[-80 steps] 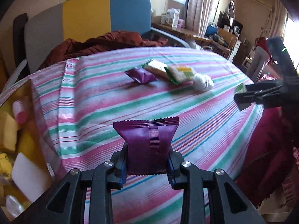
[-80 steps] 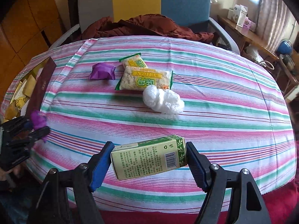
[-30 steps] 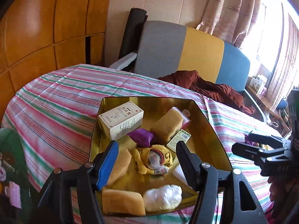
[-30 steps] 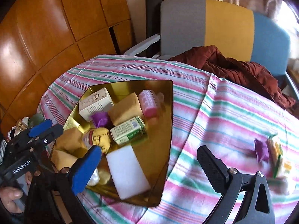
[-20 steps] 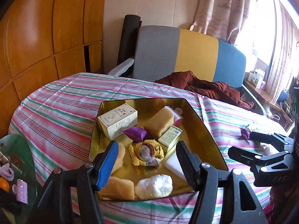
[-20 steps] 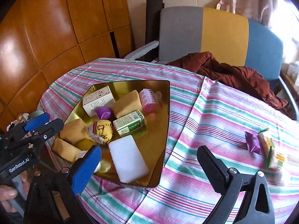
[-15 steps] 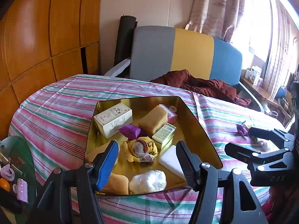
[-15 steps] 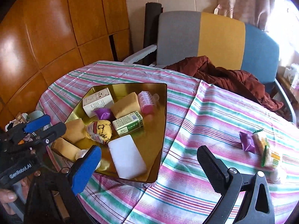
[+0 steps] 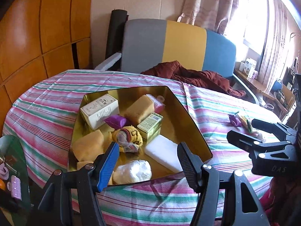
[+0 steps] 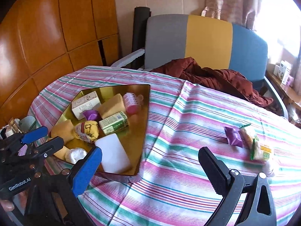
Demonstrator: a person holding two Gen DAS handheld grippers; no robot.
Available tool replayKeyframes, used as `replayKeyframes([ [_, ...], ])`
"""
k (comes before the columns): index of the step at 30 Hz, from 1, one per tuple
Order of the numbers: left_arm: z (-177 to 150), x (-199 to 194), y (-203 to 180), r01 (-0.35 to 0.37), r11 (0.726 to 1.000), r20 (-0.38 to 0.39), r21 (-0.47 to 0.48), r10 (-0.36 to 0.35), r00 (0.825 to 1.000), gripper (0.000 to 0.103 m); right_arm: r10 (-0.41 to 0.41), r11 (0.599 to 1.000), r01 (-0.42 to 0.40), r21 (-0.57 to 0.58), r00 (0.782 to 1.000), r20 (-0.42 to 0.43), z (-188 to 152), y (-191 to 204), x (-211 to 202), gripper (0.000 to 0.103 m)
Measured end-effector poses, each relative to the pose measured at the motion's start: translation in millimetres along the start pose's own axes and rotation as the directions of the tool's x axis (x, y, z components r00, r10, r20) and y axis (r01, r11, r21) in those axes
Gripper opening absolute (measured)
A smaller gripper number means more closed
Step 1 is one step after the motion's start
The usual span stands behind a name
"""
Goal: Organize objects
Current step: 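Withdraw both tools from the tray toward the remaining packets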
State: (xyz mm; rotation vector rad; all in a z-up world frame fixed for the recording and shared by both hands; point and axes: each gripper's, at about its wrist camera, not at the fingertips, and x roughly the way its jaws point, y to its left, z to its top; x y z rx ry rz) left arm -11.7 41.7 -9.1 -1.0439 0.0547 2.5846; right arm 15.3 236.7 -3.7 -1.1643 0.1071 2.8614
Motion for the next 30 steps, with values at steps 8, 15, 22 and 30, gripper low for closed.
replayKeyframes([
  [8,1.0,4.7,-14.5,0.019,0.999,-0.018,0.041,-0.018,1.0,0.065,-0.049,0.997,0.05,0.056,0.999,-0.018,-11.9,-35.3,-3.3,0.103],
  [15,6.7,9.1,-32.0,0.04,0.995,-0.023,0.087,-0.038,0.999,0.065,-0.1,0.989,0.103,0.106,0.994,-0.036,-22.0,-71.9,-5.9,0.103],
  [22,10.6,18.3,-54.1,0.084,0.989,-0.05,0.121,-0.079,0.996,0.065,-0.145,0.978,0.151,0.141,0.988,-0.054,-27.6,-103.8,-9.3,0.103],
  [30,12.0,26.3,-84.2,0.125,0.972,-0.067,0.199,-0.113,0.991,0.065,-0.199,0.957,0.212,0.2,0.976,-0.084,-32.8,-153.3,-17.5,0.103],
])
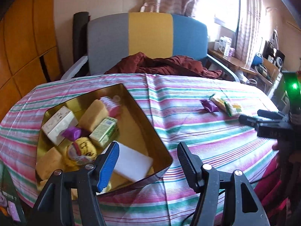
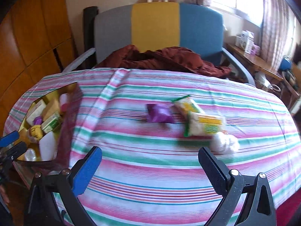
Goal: Organize objects
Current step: 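Withdraw both tools from the tray toward the remaining packets, then reach the left tool to the second purple packet and close on it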
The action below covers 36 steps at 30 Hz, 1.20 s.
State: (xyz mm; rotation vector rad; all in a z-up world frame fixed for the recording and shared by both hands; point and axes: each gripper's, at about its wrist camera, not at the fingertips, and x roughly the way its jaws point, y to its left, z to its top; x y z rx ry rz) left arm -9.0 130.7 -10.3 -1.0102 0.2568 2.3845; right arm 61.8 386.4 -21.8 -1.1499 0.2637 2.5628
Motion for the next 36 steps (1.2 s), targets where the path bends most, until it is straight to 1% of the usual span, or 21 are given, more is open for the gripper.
replayKeyframes([
  [5,3.6,8.0,-15.6,0.02,0.999,-0.016,0.033,-0.019,1.0,0.065,-0.04,0.996,0.041,0.078,0.999,-0.015,6.3,-43.3,1.9,0.103],
  [9,3.5,16.4,-22.4,0.043,0.999,-0.043,0.032,-0.042,0.998,0.065,-0.079,0.987,0.083,0.137,0.996,-0.034,10.1,-74.8,3.5,0.103],
  [12,3.2,20.8,-29.1,0.037,0.998,-0.055,0.054,-0.034,0.998,0.065,-0.095,0.979,0.101,0.178,0.994,-0.045,10.8,-95.8,3.4,0.103],
  [16,3.4,25.1,-33.3,0.058,0.996,-0.068,0.061,-0.053,0.996,0.065,-0.115,0.965,0.127,0.23,0.991,-0.064,9.5,-118.6,6.0,0.103],
  [20,7.6,27.9,-40.1,0.081,0.994,-0.073,0.074,-0.076,0.994,0.065,-0.12,0.94,0.132,0.315,0.991,-0.058,10.1,-145.6,10.2,0.103],
  [24,14.7,35.2,-50.3,0.088,0.991,-0.079,0.099,-0.081,0.994,0.065,-0.125,0.892,0.126,0.434,0.992,-0.03,3.8,-172.9,15.1,0.103],
  [27,23.1,43.2,-59.4,0.102,0.989,-0.082,0.111,-0.093,0.992,0.065,-0.106,0.854,0.119,0.506,0.993,-0.055,-4.6,-187.4,21.7,0.103],
  [28,26.6,46.3,-62.9,0.107,0.988,-0.082,0.11,-0.098,0.992,0.065,-0.094,0.843,0.102,0.528,0.995,-0.043,-6.1,-191.7,20.4,0.103],
  [33,43.8,69.2,-86.4,0.164,0.98,-0.097,0.111,-0.154,0.983,0.065,-0.068,0.828,0.073,0.556,0.997,-0.029,-8.1,-197.3,20.2,0.103],
  [36,52.7,84.9,-102.4,0.184,0.976,-0.111,0.114,-0.171,0.979,0.065,-0.051,0.828,0.06,0.558,0.998,-0.032,-7.7,-196.8,22.8,0.103],
])
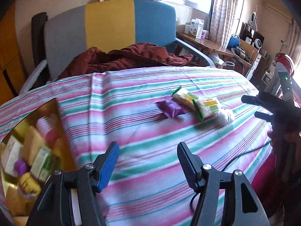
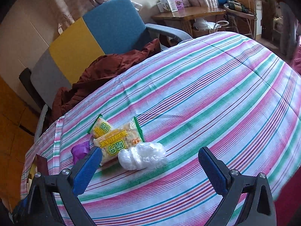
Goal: Organize objects
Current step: 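Reach the left tool to the second purple packet and close on it, then grasp a WEIDAN cracker packet with the right tool while the left holds the purple packet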
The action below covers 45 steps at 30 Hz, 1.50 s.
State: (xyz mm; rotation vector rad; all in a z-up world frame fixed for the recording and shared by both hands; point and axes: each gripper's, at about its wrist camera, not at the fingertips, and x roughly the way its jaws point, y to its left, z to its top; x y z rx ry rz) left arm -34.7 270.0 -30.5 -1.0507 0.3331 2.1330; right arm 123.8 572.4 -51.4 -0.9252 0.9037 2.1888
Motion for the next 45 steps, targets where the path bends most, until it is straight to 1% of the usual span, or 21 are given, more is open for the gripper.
replayKeyframes([
  [3,11.7,19.7,-10.0,0.03,1.0,-0.021,-0.002,-0.03,0.999,0.065,0.011,1.0,-0.011,0.002,1.0,-0.007,-0.3,0.1,1.7,0.103],
  [5,17.9,30.1,-13.9,0.032,0.999,-0.031,-0.002,-0.032,0.999,0.065,0.016,1.0,-0.015,0.007,1.0,-0.008,0.0,-0.9,2.6,0.103],
  [7,24.2,40.7,-20.8,0.007,0.999,-0.024,0.036,-0.007,1.0,0.065,0.027,1.0,-0.027,0.017,0.999,-0.019,0.2,-2.4,5.2,0.103],
  [9,31.3,52.5,-27.3,0.017,0.996,-0.034,0.091,-0.014,0.999,0.065,0.033,0.999,-0.032,0.022,0.999,-0.034,-0.2,-3.0,8.2,0.103],
  [11,38.3,62.4,-34.4,0.018,0.987,-0.045,0.159,-0.011,0.999,0.068,0.04,0.999,-0.039,0.021,0.998,-0.047,-0.2,-2.7,10.1,0.103],
  [14,49.7,79.1,-45.3,0.026,0.959,-0.061,0.281,-0.009,0.998,0.078,0.047,0.999,-0.046,0.018,0.998,-0.052,-0.1,-1.8,10.6,0.103],
  [15,54.7,87.5,-49.0,0.043,0.945,-0.078,0.325,-0.018,0.997,0.079,0.051,0.999,-0.05,0.017,0.997,-0.053,0.0,-1.6,10.5,0.103],
  [17,59.8,98.8,-53.9,0.042,0.924,-0.084,0.381,-0.011,0.996,0.08,0.057,0.998,-0.056,0.018,0.997,-0.059,-0.3,-1.3,10.9,0.103],
  [18,63.3,107.0,-57.4,0.036,0.907,-0.089,0.419,0.002,0.996,0.08,0.059,0.998,-0.058,0.02,0.996,-0.063,-0.3,-1.5,11.5,0.103],
  [20,69.1,118.0,-59.4,0.038,0.894,-0.101,0.447,0.008,0.995,0.08,0.064,0.998,-0.062,0.023,0.995,-0.071,-0.5,-2.7,12.4,0.103],
  [25,78.8,147.1,-66.7,0.093,0.855,-0.173,0.51,-0.005,0.985,0.081,0.063,0.998,-0.06,0.035,0.994,-0.092,-0.5,-5.9,17.8,0.103],
  [27,79.3,156.6,-67.5,0.115,0.848,-0.203,0.518,-0.009,0.979,0.081,0.063,0.998,-0.059,0.038,0.993,-0.1,-0.8,-6.6,19.4,0.103],
  [29,79.7,165.1,-67.6,0.135,0.849,-0.23,0.512,-0.016,0.973,0.081,0.06,0.998,-0.057,0.036,0.993,-0.106,-0.9,-6.7,21.0,0.103],
  [30,79.6,169.7,-66.3,0.148,0.852,-0.247,0.502,-0.023,0.969,0.078,0.059,0.998,-0.056,0.032,0.992,-0.109,-1.1,-6.4,21.5,0.103],
  [31,78.8,172.8,-64.5,0.157,0.858,-0.257,0.49,-0.029,0.966,0.067,0.055,0.998,-0.052,0.031,0.992,-0.112,-1.3,-6.1,22.1,0.103],
  [32,77.7,174.6,-63.2,0.166,0.862,-0.267,0.478,-0.038,0.963,0.059,0.054,0.998,-0.051,0.031,0.992,-0.113,-1.3,-6.4,22.4,0.103],
  [33,75.2,174.9,-60.9,0.174,0.87,-0.269,0.46,-0.05,0.962,0.048,0.054,0.998,-0.051,0.032,0.992,-0.114,-1.3,-6.9,22.5,0.103],
  [34,73.5,172.8,-58.5,0.172,0.879,-0.257,0.445,-0.059,0.965,0.044,0.054,0.998,-0.051,0.033,0.992,-0.115,-1.3,-7.4,22.8,0.103],
  [39,46.7,145.4,-46.1,0.164,0.934,-0.207,0.316,-0.101,0.973,0.042,0.057,0.998,-0.053,0.037,0.991,-0.117,-0.4,-8.2,23.4,0.103],
  [43,10.1,116.3,-41.9,0.111,0.967,-0.156,0.23,-0.076,0.985,0.041,0.061,0.997,-0.056,0.047,0.991,-0.116,-0.2,-9.8,22.7,0.103],
  [45,-7.0,104.0,-40.2,0.094,0.976,-0.135,0.199,-0.068,0.989,0.039,0.06,0.997,-0.054,0.053,0.992,-0.115,-0.3,-11.3,22.4,0.103],
])
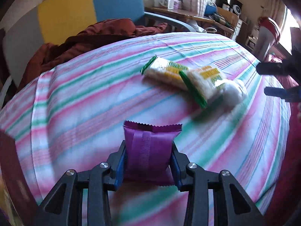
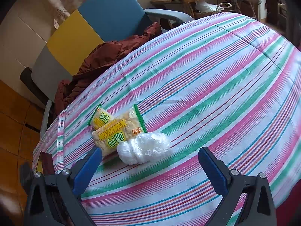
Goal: Organize objects
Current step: 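Grasp a WEIDAN cracker packet with the right tool while the left holds the purple packet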
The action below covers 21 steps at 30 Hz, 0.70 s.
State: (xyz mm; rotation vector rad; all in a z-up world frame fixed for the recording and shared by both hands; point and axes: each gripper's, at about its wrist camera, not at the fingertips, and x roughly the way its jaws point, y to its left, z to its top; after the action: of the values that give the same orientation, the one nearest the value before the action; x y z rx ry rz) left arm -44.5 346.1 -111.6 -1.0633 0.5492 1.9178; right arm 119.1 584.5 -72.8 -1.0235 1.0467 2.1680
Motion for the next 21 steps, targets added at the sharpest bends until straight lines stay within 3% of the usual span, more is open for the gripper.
replayKeyframes([
  [8,-37.9,-24.7,2.6,-0.013,0.995,0.046,-0.095,0.018,0.999,0.035,-0.008,0.999,0.008,-0.032,1.0,0.014,-1.4,8.8,-4.6,0.103],
  [11,-44.0,-28.3,4.2,-0.013,0.996,0.051,-0.089,0.017,0.999,0.035,0.004,0.993,-0.004,-0.122,1.0,-0.007,1.6,30.6,-4.2,0.103],
  [15,-47.0,-29.0,5.5,-0.006,0.996,0.061,-0.088,0.012,0.998,0.035,-0.02,0.947,0.015,-0.32,1.0,-0.014,16.1,73.0,7.7,0.103],
  [21,-48.0,-27.3,9.0,0.008,0.995,0.073,-0.102,0.0,0.997,0.035,-0.073,0.919,0.05,-0.392,0.996,-0.043,51.8,104.0,52.6,0.103],
])
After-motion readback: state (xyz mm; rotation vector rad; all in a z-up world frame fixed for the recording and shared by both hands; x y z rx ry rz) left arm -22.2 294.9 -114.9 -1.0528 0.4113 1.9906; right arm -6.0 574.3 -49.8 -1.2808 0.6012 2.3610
